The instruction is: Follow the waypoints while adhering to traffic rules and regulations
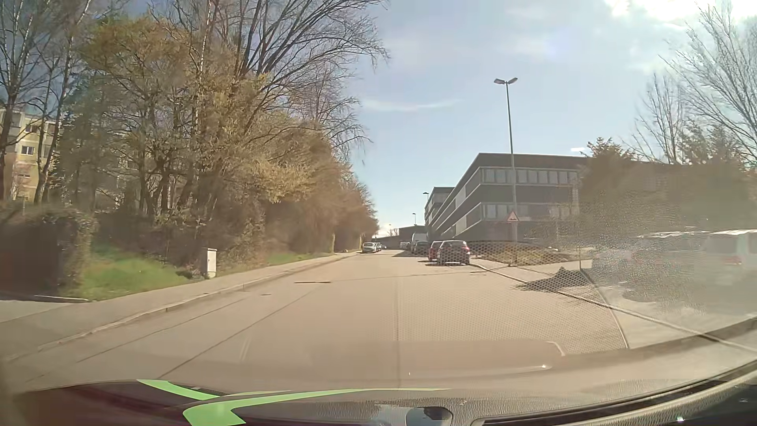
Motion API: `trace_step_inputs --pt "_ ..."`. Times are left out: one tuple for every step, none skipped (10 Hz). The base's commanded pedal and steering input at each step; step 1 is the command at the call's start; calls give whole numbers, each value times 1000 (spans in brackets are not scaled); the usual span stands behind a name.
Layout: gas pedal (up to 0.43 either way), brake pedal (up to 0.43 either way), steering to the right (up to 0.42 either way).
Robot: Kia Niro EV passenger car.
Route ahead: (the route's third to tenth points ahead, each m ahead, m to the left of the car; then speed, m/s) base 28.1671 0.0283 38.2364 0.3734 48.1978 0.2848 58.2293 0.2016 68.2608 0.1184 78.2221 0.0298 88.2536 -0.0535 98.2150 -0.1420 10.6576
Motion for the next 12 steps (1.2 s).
trace_step_inputs --pt "260 0 1" --pt "260 0 1" --pt "260 0 1" --pt "260 0 2" --pt "260 0 1" --pt "260 0 0" --pt "260 0 0" --pt "260 0 0" --pt "260 0 0" --pt "260 0 0" --pt "260 0 0" --pt "260 0 0"
